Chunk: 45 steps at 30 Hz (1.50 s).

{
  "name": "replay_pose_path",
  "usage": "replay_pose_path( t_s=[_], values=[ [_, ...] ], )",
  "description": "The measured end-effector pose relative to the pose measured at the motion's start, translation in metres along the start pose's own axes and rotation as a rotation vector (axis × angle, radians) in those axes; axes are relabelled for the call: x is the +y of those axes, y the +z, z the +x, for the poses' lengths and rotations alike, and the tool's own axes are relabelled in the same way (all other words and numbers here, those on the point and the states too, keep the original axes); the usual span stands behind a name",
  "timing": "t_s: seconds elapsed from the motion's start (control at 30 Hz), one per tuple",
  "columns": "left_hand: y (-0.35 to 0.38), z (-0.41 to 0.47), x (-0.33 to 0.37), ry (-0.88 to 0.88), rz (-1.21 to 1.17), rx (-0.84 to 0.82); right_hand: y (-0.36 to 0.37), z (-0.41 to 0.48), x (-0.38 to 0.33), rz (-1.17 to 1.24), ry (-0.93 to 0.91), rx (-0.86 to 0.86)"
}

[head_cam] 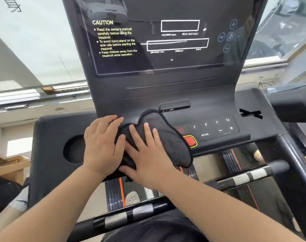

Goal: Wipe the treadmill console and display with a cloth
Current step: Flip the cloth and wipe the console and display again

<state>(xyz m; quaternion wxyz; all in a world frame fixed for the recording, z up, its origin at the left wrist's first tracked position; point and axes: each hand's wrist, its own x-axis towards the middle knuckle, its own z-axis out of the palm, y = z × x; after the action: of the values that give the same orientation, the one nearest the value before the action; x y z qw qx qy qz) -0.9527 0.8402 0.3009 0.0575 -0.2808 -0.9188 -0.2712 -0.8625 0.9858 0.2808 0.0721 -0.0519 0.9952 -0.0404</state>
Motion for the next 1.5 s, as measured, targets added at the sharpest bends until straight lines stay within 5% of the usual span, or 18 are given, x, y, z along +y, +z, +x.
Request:
replay_pose_path(
  t_s=[0.07, 0.3, 0.43, 0.73, 1.1, 1.37, 1.5],
  values=[
    [0.004, 0.005, 0.006, 0.014, 0.006, -0.012, -0.003, -0.011, 0.007, 0.007, 0.005, -0.017],
    [0.027, 0.017, 0.041, 0.088, 0.111, -0.119, -0.026, -0.041, 0.133, 0.068, 0.752, -0.061],
    [0.037, 0.019, 0.053, 0.062, 0.204, -0.153, -0.033, -0.035, 0.186, 0.158, 0.889, -0.081],
    [0.052, 0.024, 0.08, -0.082, 0.272, -0.062, -0.011, -0.064, 0.166, -0.037, 0.109, -0.046],
    [0.081, 0.037, 0.143, -0.113, 0.311, -0.085, -0.029, -0.045, 0.297, 0.122, 0.527, 0.041],
    [0.093, 0.053, 0.168, -0.174, 0.383, -0.091, -0.013, -0.068, 0.262, -0.013, -0.003, 0.036],
    [0.09, 0.063, 0.177, -0.147, 0.398, -0.072, -0.012, -0.081, 0.296, 0.004, 0.156, 0.087]
  ],
)
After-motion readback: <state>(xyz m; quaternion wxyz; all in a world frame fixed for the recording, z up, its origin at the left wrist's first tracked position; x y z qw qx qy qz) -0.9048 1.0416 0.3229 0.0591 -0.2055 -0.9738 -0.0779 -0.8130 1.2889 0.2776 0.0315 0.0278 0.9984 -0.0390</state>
